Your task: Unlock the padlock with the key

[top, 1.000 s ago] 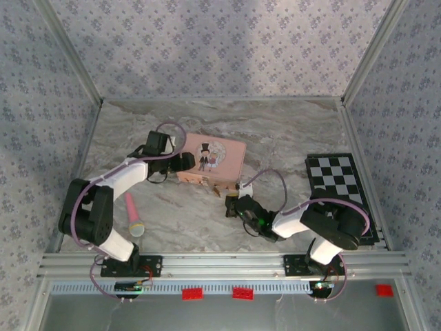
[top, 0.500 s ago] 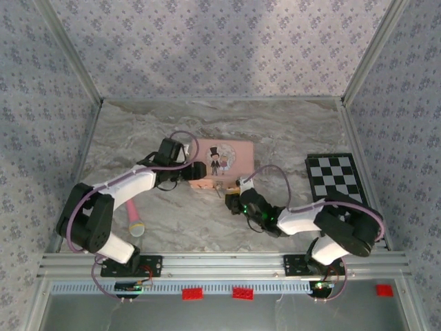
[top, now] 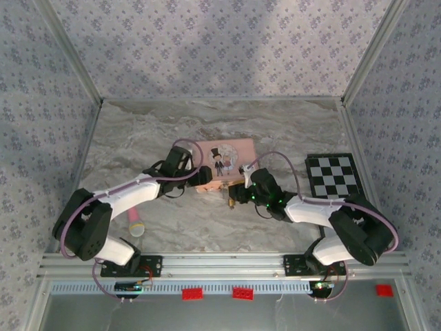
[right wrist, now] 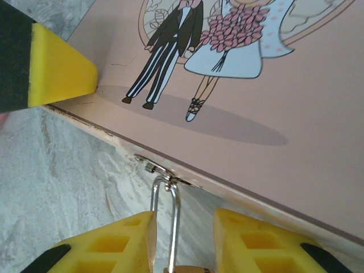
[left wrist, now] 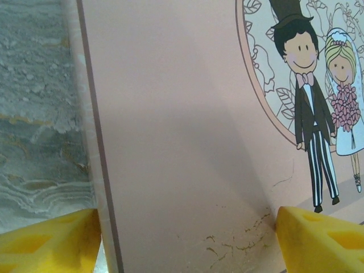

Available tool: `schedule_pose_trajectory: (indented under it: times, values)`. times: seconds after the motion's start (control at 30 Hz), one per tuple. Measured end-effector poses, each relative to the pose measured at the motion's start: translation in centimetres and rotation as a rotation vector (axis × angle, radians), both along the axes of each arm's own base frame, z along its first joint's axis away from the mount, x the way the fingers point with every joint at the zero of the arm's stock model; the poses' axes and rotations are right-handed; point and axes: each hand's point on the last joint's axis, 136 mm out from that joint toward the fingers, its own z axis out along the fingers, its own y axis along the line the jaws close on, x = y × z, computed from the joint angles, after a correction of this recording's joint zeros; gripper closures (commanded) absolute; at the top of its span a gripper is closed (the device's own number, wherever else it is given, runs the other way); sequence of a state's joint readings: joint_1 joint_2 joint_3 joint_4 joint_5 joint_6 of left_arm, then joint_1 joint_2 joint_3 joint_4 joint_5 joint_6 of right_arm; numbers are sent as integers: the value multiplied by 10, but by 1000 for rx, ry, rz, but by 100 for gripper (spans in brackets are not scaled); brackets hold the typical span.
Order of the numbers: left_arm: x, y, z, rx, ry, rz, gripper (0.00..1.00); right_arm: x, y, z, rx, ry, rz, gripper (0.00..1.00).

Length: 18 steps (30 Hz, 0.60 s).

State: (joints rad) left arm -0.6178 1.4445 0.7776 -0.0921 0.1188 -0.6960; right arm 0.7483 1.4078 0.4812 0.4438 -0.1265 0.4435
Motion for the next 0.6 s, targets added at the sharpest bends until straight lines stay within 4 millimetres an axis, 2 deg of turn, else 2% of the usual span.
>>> schedule_pose_trajectory:
  times: [0.3, 0.6]
  values:
    - [-9, -1, 0, -31, 24, 65, 21, -3, 3, -19, 48, 88, -29, 70]
    - [-11, -1, -1, -46, 26, 101, 21, -1, 10, -26, 87, 114, -34, 80]
